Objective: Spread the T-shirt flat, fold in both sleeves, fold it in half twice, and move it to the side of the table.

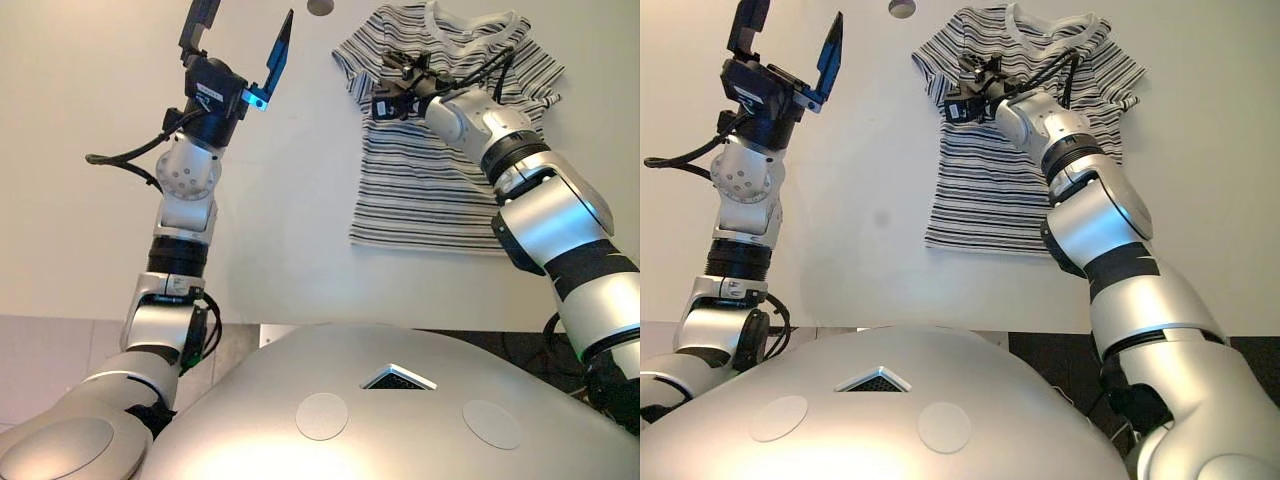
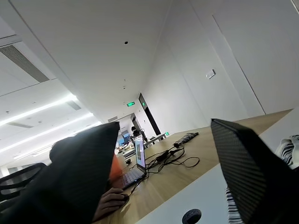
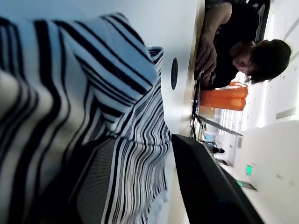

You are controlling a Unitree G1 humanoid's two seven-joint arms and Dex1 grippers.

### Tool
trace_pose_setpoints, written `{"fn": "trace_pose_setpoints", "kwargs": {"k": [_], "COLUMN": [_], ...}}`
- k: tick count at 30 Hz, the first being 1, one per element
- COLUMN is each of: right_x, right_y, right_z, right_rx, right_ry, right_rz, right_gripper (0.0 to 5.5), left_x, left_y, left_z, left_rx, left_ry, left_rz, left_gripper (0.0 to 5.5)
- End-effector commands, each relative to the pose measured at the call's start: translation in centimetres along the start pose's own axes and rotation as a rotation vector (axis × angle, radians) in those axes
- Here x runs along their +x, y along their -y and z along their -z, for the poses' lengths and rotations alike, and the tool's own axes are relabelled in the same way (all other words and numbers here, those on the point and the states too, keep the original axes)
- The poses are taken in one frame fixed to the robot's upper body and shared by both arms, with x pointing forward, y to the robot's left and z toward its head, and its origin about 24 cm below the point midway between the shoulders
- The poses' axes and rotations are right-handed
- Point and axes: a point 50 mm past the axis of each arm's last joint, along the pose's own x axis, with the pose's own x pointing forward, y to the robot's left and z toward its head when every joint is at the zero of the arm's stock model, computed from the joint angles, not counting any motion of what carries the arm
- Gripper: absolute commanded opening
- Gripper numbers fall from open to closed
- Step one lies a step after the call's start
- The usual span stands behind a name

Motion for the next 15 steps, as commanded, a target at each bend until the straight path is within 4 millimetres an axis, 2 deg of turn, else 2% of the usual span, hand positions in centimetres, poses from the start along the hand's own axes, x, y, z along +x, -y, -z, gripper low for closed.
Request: {"fn": "trace_pose_setpoints", "kwargs": {"k": [1,5,10,15], "right_x": [0.5,0.9,1.2,1.6], "right_y": [-2.1,-0.8,0.9,3.4], "right_z": [-3.3,-6.2,-8.6,-9.6], "right_rx": [0.056,0.049,0.077,0.117], "right_ry": [0.174,0.328,0.42,0.422], "right_rz": [-0.067,-0.011,0.04,0.119], "right_gripper": [2.31,2.31,2.31,2.31], "left_x": [0.4,0.6,0.7,0.9], "left_y": [-0.8,-0.4,0.4,1.3], "left_z": [-0.2,0.0,0.3,0.8], "left_rx": [-0.001,-0.007,-0.004,0.032], "left_ry": [-0.003,-0.011,-0.023,-0.052], "left_rz": [-0.019,-0.014,0.002,0.03], "left_gripper": [3.59,3.59,3.59,3.59]}}
